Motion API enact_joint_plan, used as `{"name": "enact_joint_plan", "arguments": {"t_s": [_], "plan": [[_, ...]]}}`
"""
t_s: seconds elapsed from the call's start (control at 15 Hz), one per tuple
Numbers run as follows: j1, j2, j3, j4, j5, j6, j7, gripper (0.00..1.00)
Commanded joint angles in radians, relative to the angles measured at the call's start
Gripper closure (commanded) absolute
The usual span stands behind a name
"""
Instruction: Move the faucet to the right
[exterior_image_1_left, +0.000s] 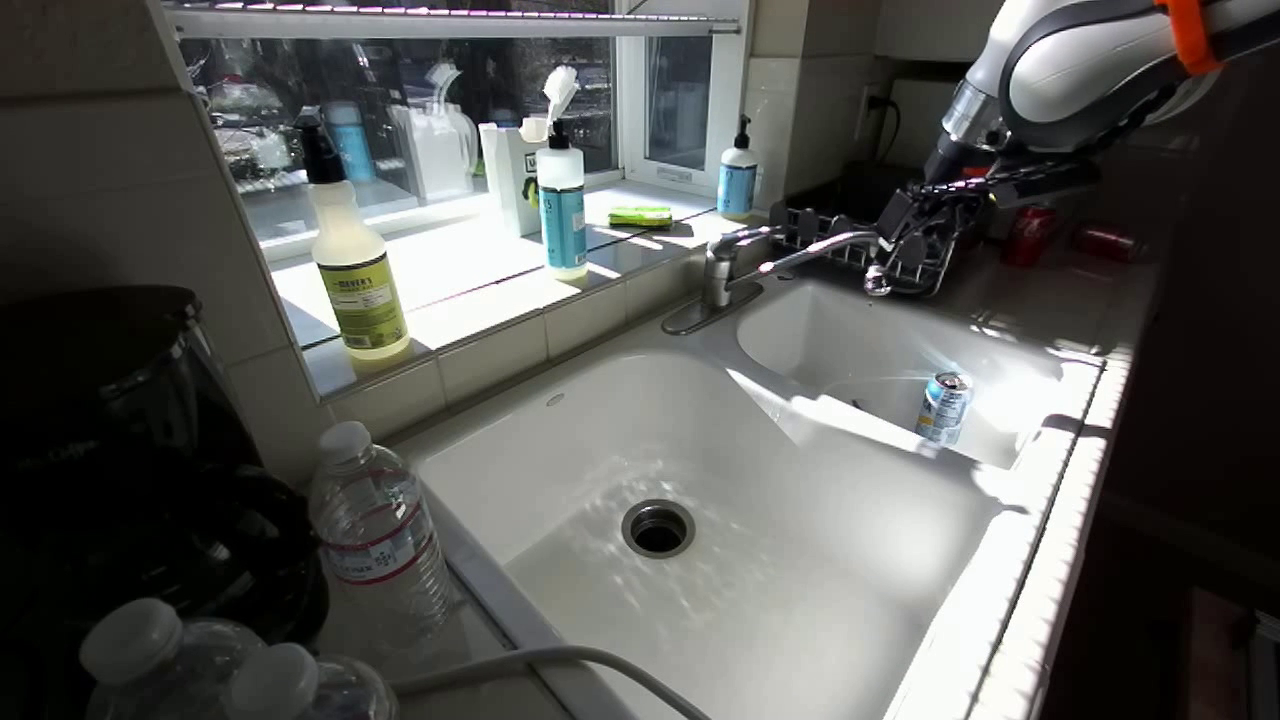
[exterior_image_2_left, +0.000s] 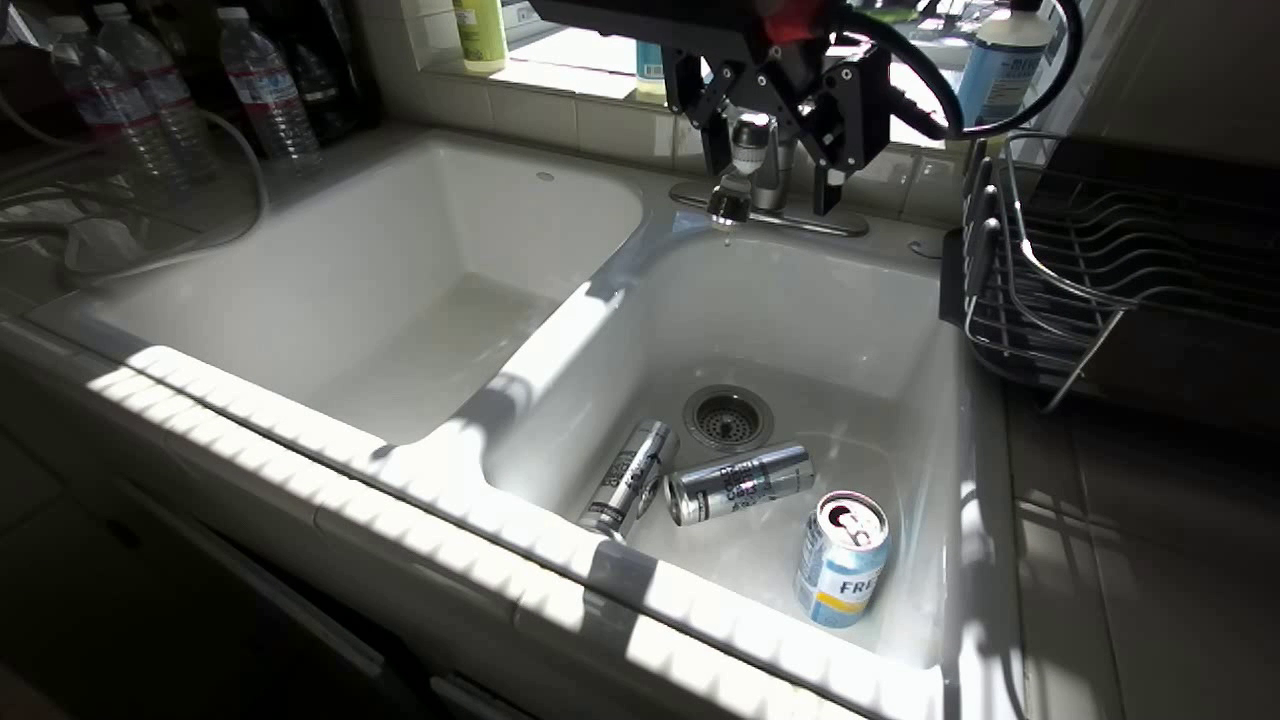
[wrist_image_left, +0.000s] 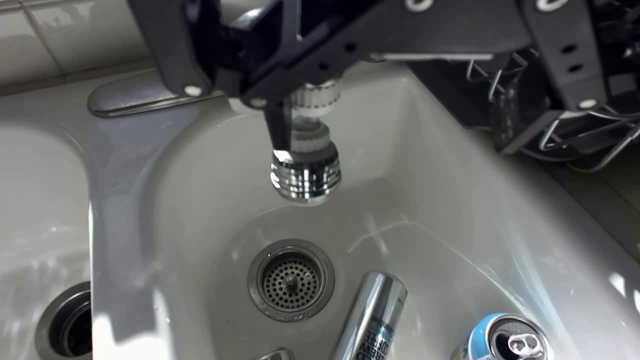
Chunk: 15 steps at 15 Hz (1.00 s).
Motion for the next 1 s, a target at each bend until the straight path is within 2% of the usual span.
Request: {"name": "enact_joint_plan", "arguments": {"t_s": [0.0,0.07,0.47,0.73,0.93], "plan": [[-0.019,-0.032,-0.016,-0.028,-0.013,0.006,-0.026,0.00],[-0.020,-0.043,-0.008,-0.025,-0.034,-0.019,-0.004,0.00],[0.010,-0.158,0.024,0.015,0.014,-0.192,-0.002,0.00],[0.022,-0.240,0.069,0.042,-0.011,-0.285,0.026,0.00],[0.000,-0.289,0.125,0.049,-0.079,-0.314,0.132,0.00]]}}
